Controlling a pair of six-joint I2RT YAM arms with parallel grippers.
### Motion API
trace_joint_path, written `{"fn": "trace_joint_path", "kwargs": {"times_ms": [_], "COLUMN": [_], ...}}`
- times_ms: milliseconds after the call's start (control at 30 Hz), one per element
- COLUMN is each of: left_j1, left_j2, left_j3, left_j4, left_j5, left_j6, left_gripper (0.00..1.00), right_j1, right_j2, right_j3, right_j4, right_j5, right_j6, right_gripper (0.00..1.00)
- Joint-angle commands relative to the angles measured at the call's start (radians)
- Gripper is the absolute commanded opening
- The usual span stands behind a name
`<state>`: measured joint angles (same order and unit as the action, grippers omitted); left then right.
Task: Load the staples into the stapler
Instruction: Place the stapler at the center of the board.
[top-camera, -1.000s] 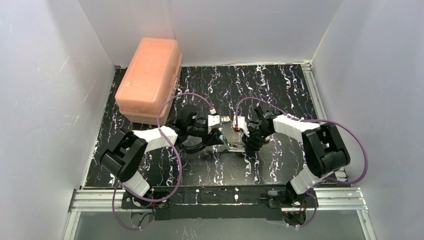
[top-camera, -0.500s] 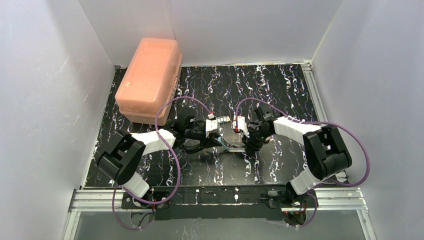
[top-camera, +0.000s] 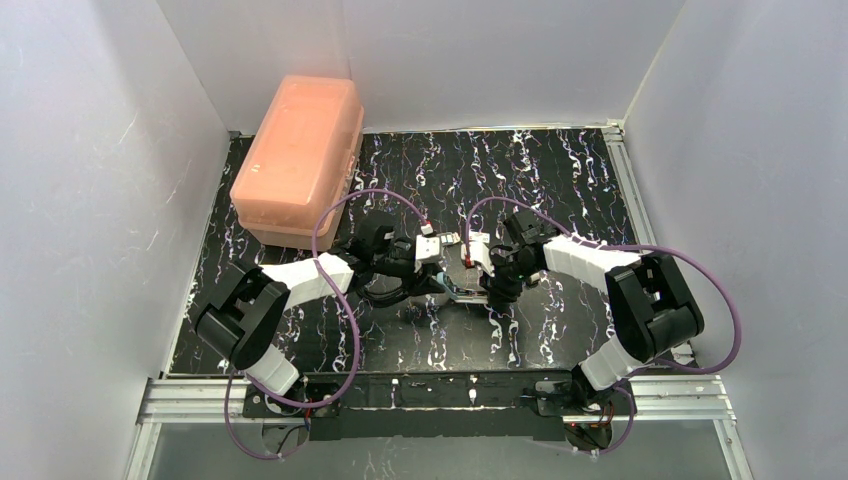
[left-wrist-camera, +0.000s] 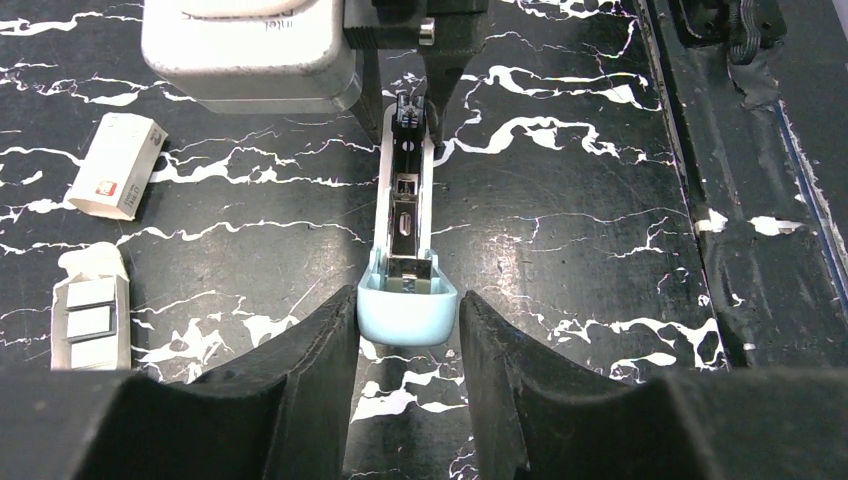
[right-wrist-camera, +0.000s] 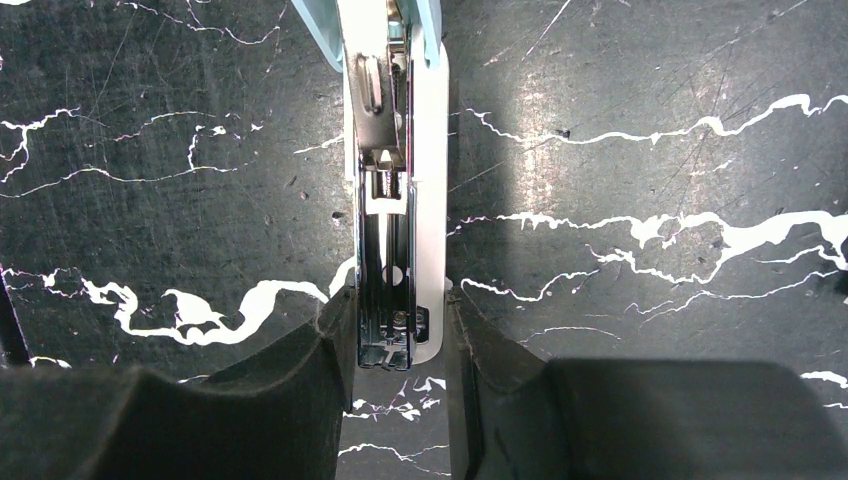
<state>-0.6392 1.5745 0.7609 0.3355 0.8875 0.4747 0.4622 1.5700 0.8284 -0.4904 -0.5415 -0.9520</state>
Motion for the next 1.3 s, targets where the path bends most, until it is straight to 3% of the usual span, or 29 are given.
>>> {"fn": "trace_joint_path", "kwargs": {"times_ms": [0, 367, 633, 1000, 1267], "left_j1": [-0.011, -0.015, 0.009, 0.03, 0.042], "left_j2": [-0.01, -0.026, -0.063, -0.107, -0.143], "left_j3": [0.022, 0.019, 0.037, 0.051, 0.154], "left_j4": [-0.042, -0.049, -0.093, -0.158, -0.405], "left_j5": [0.007, -0.016, -0.055, -0.049, -0.119], "left_j6": [0.023, 0.027, 0.034, 0.053, 0.103], "left_gripper": [0.4, 0.56, 0.69, 0.78, 0.8], "right_j1": [0.007, 0.015, 0.014, 0.015, -0.001], "right_j2": [-0.003, 0.02, 0.058, 0.038, -0.125], "right_j3": [-0.012, -0.006, 0.024, 0.047, 0.057], "right_j4": [0.018, 0.017, -0.024, -0.046, -0.046], "right_j5": [0.06, 0.067, 0.076, 0.099, 0.141], "right_j6": [0.01, 0.009, -0.014, -0.008, 0.127], "right_gripper": [0.17, 0.22, 0.47, 0.6, 0.7]}}
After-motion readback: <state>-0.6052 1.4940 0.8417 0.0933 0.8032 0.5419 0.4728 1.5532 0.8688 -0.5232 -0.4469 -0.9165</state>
